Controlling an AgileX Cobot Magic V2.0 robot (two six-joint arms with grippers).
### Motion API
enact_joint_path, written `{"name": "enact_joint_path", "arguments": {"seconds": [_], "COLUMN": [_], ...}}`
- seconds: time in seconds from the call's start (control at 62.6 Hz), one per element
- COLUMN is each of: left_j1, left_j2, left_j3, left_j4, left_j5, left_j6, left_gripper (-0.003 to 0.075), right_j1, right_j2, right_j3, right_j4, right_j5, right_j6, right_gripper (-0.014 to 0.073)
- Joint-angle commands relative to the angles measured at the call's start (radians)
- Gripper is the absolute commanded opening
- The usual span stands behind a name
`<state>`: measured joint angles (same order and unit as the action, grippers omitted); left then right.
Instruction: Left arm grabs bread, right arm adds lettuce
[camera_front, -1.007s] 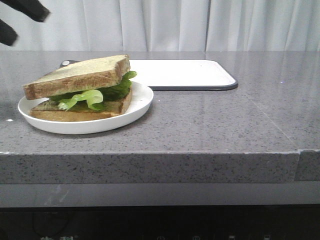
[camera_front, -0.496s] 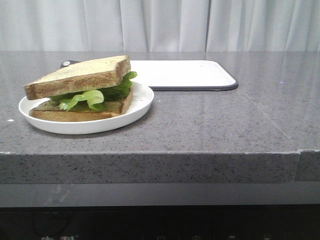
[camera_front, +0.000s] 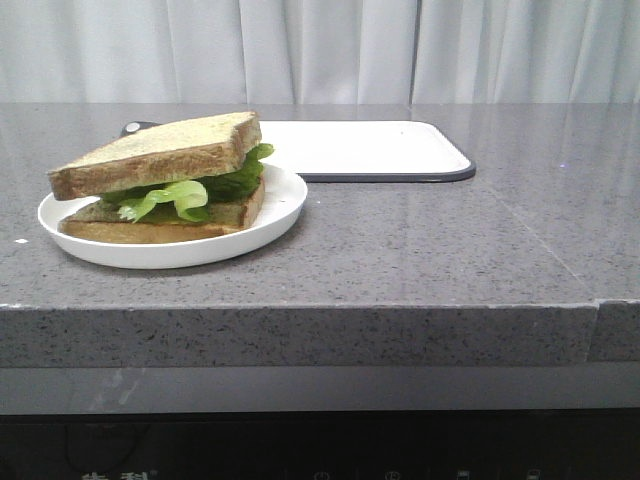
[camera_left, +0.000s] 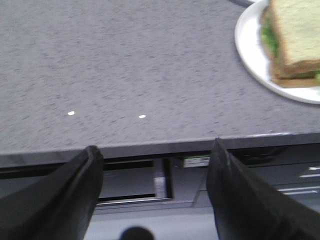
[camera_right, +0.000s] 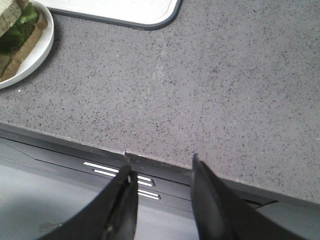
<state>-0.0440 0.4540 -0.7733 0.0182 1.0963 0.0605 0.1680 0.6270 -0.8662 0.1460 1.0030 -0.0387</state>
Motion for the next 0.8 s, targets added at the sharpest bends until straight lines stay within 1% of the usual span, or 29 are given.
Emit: {"name": "enact_joint_path", "arguments": {"seconds": [0.0, 0.192, 0.24, 0.272, 0.352, 0.4, 0.512, 0.575, 0.639, 0.783], "left_j1": [-0.010, -0.010, -0.010, -0.010, -0.010, -0.010, -0.010, -0.010, -0.010, -0.010], "left_j2": [-0.017, -0.030, -0.030, -0.030, -0.030, -0.030, -0.030, -0.030, -0.030, -0.030], "left_j3": [-0.003, 0.027, 0.036, 0.042, 0.056, 0.064, 0.082, 0.088, 0.090, 0.090], "left_j4": [0.029, -0.088, -0.104, -0.106, -0.114, -0.114, -0.116, -0.117, -0.122, -0.124], "left_j5": [-0.087, -0.174, -0.201, -0.213, -0.245, -0.258, -0.279, -0.285, -0.287, -0.282], "left_j6": [-0.033, -0.033, -0.033, -0.033, -0.033, -0.033, -0.033, -0.033, -0.033, -0.033], "left_gripper": [0.0438, 0.0438, 0.0431, 0.0413, 0.0344, 0.0271, 0.0129, 0.0055, -0.0021, -0.0020], "right_j1": [-0.004, -0.004, -0.004, -0.004, -0.004, -0.004, -0.004, -0.004, -0.004, -0.004], "right_j2": [-0.002, -0.002, -0.002, -0.002, -0.002, -0.002, -0.002, -0.002, -0.002, 0.000], "right_j3": [-0.022, -0.022, -0.022, -0.022, -0.022, -0.022, -0.022, -0.022, -0.022, -0.022], "right_j4": [0.003, 0.003, 0.003, 0.003, 0.003, 0.003, 0.003, 0.003, 0.003, 0.004], "right_j5": [-0.060, -0.070, -0.069, -0.068, -0.063, -0.060, -0.058, -0.054, -0.052, -0.051], "right_j6": [0.001, 0.001, 0.001, 0.001, 0.000, 0.000, 0.000, 0.000, 0.000, -0.001], "right_gripper": [0.0290, 0.0288, 0.0267, 0.0243, 0.0147, 0.0090, -0.0064, -0.0124, -0.0117, -0.0118]}}
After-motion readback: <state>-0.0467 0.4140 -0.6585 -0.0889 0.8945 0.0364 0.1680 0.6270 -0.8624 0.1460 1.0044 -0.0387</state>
